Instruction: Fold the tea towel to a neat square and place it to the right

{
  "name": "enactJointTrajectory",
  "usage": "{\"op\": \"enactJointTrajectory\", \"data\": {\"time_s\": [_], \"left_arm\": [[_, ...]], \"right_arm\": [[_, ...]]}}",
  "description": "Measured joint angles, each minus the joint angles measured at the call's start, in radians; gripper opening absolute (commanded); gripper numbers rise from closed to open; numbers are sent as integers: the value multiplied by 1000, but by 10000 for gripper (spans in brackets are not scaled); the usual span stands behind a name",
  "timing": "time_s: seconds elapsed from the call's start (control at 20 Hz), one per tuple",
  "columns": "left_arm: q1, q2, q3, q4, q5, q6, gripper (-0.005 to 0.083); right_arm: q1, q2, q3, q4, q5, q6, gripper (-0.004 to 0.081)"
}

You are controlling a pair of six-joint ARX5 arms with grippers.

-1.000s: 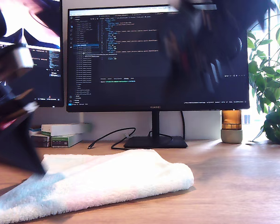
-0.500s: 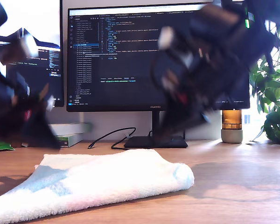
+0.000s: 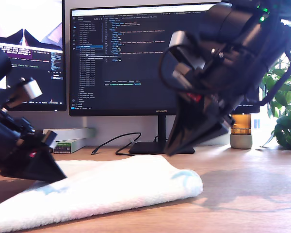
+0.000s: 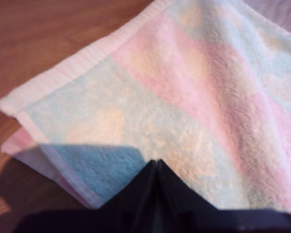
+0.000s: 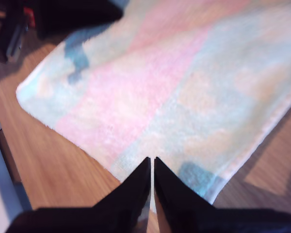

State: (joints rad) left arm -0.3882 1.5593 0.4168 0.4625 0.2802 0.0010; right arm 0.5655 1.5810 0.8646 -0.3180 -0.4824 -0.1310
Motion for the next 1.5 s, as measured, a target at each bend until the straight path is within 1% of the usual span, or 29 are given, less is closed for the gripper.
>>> {"op": "enactJointTrajectory", "data": {"time_s": [0.2, 0.25, 0.35, 0.5, 0.65, 0.8, 0.9, 1.0, 1.15, 1.3, 1.4, 1.5], "left_arm": [[11, 16, 0, 28, 6, 3, -21], [13, 16, 0, 28, 6, 5, -21], [22, 20, 0, 31, 7, 13, -21], [31, 20, 2, 24, 5, 30, -21], [34, 20, 8, 15, -11, 68, -21], [34, 20, 9, 15, -29, 79, -21], [37, 20, 11, 14, -33, 80, -21], [42, 20, 11, 19, -13, 80, -21], [51, 25, 11, 24, 77, 51, -21], [55, 29, 11, 31, 166, 8, -21], [55, 26, 11, 31, 192, 2, -21], [55, -4, 11, 18, 193, 2, -21]], "right_arm": [[0, 106, 0, -10, 46, 0, -12], [-1, 108, 2, -12, 57, 0, -12], [6, 99, 5, -28, 105, 0, -12], [11, 98, 24, -81, 149, -10, -12], [11, 92, 31, -122, 166, -24, -12], [11, 87, 35, -150, 180, -24, -12], [11, 87, 37, -164, 178, -24, -12], [11, 86, 37, -163, 174, -24, -12], [9, 87, 37, -159, 137, -13, -12], [5, 92, 31, -164, 73, 1, -12], [6, 94, 28, -163, 46, 5, -12], [6, 95, 28, -170, 24, 22, -12]]}}
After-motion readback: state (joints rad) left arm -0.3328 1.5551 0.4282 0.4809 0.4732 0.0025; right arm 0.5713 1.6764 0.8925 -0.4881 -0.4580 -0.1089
